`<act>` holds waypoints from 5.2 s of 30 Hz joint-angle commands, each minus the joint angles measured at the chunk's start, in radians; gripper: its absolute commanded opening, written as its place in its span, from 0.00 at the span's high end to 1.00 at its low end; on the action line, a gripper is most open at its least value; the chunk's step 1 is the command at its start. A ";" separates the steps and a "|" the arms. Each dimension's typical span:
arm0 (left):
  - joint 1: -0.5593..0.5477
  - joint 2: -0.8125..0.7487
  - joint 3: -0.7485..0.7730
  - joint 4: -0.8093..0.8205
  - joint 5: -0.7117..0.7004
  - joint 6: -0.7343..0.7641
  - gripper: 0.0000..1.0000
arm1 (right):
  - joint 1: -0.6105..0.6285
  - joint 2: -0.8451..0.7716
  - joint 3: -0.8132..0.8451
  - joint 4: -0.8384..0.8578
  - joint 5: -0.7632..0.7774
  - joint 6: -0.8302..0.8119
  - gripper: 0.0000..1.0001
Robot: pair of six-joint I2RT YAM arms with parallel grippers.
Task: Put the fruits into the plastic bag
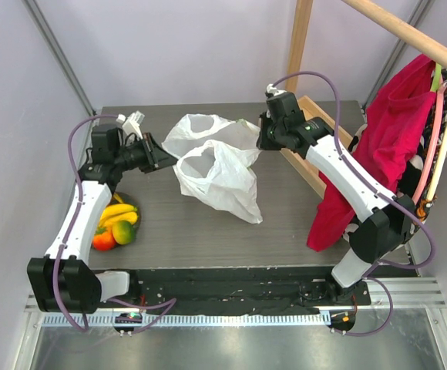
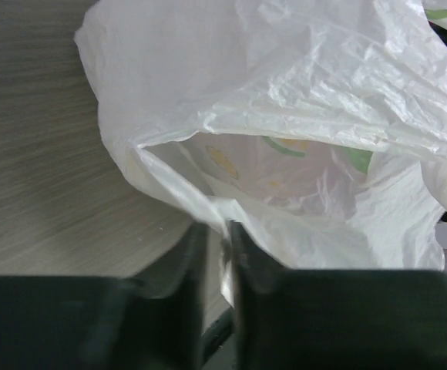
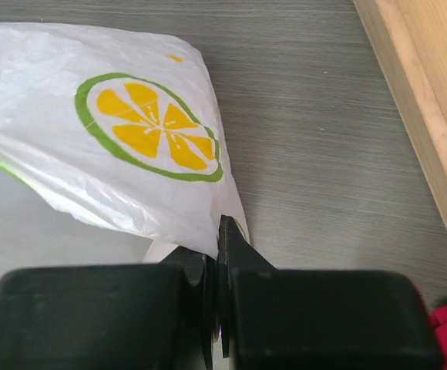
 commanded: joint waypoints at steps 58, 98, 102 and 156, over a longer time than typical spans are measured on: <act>0.424 -0.017 -0.077 -0.214 -0.906 0.305 0.02 | -0.184 -0.115 -0.341 0.499 -0.538 0.177 0.99; 0.121 -0.218 -0.024 -0.249 -0.792 0.304 0.66 | -0.184 -0.127 -0.349 0.504 -0.544 0.172 0.99; -0.048 -0.215 0.006 -0.226 -0.646 0.267 0.64 | -0.186 -0.130 -0.354 0.498 -0.535 0.169 0.99; -0.744 0.283 0.121 0.217 -0.786 0.187 0.56 | -0.183 -0.169 -0.366 0.456 -0.526 0.178 0.99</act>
